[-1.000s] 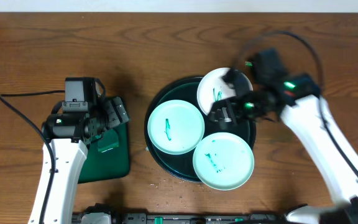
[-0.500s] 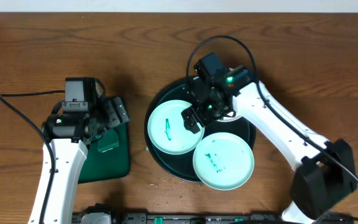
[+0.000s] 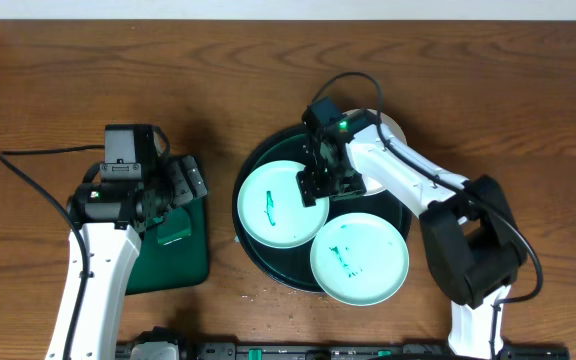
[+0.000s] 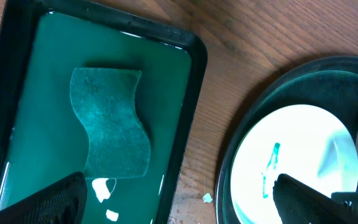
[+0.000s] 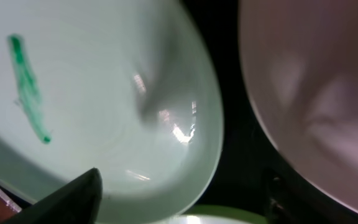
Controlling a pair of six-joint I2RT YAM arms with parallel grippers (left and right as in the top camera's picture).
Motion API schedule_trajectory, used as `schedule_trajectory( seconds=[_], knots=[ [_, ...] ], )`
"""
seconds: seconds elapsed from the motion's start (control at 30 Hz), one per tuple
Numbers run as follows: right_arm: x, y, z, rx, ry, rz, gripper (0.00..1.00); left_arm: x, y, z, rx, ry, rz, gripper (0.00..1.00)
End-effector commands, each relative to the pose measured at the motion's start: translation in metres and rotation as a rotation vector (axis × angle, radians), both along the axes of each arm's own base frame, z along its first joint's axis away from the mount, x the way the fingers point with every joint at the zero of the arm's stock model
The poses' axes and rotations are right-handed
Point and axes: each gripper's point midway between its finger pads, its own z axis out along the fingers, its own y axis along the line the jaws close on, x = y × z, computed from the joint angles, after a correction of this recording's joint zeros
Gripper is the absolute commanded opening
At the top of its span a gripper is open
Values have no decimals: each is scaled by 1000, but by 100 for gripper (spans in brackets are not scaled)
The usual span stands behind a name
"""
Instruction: Clean dirty plates on tray and stack at the side
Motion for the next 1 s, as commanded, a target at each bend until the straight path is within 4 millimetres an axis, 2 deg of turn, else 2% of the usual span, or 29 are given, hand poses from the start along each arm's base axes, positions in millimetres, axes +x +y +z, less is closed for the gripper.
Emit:
schedule_trajectory(
  seconds=[0.0,0.07,0.17,0.2,0.33,0.57,0.63,0.73,0.77,0.8,0.87,0.9,0.97],
  knots=[
    [6,2,-3,-14,-12,-51,69,4,-2,8,-2,-21,-11,96],
    [9,4,-3,-5,-24,-51,47,4,-2,8,-2,-21,-11,96],
    [12,8,-2,6,-39,-45,22,4,-2,8,-2,-21,-11,95],
    [12,9,-2,8,-42,-44,21,4,-2,8,-2,-21,-11,96],
    [9,9,-7,3,-36,-50,25,4,-2,8,-2,-21,-11,96],
    [-1,3,-29,-14,-7,-94,25,4,-2,8,-2,-21,-11,96],
    [-4,1,-35,-20,1,-107,19,4,-2,8,-2,-21,-11,96],
    [-8,-2,-40,-25,9,-123,1,3,-2,8,-2,-17,-11,96],
    [-8,-2,-41,-25,9,-125,1,3,-2,8,-2,-17,-11,95],
    [-8,-2,-42,-24,7,-125,1,3,-2,8,-2,-17,-11,90],
    [-8,-2,-42,-24,7,-125,1,3,-2,8,-1,-18,-10,66],
    [-8,-2,-42,-24,7,-125,1,3,0,8,9,-18,-6,58],
    [-8,-2,-42,-24,6,-125,1,3,5,7,32,-16,6,53]
  ],
)
